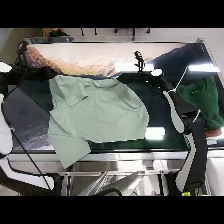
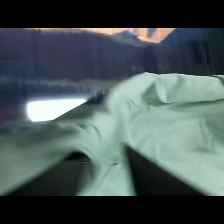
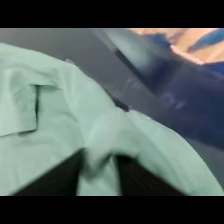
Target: Fold the shirts.
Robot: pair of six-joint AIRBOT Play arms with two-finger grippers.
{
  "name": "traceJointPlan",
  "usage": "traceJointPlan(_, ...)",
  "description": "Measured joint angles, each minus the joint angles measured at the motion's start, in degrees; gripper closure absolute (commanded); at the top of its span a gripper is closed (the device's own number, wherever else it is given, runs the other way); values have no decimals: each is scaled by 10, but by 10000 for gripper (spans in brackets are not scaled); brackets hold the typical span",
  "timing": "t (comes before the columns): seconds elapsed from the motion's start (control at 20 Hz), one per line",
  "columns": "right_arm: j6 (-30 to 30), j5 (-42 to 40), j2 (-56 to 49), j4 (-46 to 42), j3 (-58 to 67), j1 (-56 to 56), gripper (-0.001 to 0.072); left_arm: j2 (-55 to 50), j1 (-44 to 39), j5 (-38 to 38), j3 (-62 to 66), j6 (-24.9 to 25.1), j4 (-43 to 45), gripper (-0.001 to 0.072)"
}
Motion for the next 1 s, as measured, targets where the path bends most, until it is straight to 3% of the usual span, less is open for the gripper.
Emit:
traceJointPlan(0.1,-2,3,3,5,0,-17,357,-39,14,-50,59,-21,9,40)
traceJointPlan(0.15,-2,16,12,6,1,-32,516,-49,23,-77,85,-32,10,40)
traceJointPlan(0.2,1,36,25,7,1,-48,576,-57,33,-107,108,-40,12,40)
traceJointPlan(0.25,12,67,40,8,2,-68,541,-63,45,-143,129,-48,14,40)
traceJointPlan(0.4,50,174,80,-19,1,-134,554,-57,89,-243,136,-75,17,40)
traceJointPlan(0.45,63,211,90,-28,-1,-153,603,-47,103,-268,115,-79,20,40)
traceJointPlan(0.55,81,284,107,-43,-16,-186,624,-13,133,-301,41,-83,29,40)
traceJointPlan(0.6,86,310,117,-45,-33,-200,623,8,148,-307,-11,-83,41,68)
traceJointPlan(0.7,90,344,139,-53,-90,-228,623,48,174,-307,-119,-69,72,505)
traceJointPlan(0.75,92,353,152,-55,-126,-241,624,66,187,-299,-171,-56,85,535)
traceJointPlan(0.85,94,363,189,-56,-211,-263,619,94,212,-273,-267,-23,102,516)
traceJointPlan(0.9,92,363,211,-57,-259,-273,602,104,224,-256,-307,-10,108,516)
traceJointPlan(0.95,90,361,231,-60,-301,-282,539,110,233,-240,-338,1,113,516)
traceJointPlan(1.0,89,354,254,-65,-343,-292,539,114,242,-224,-366,13,116,516)
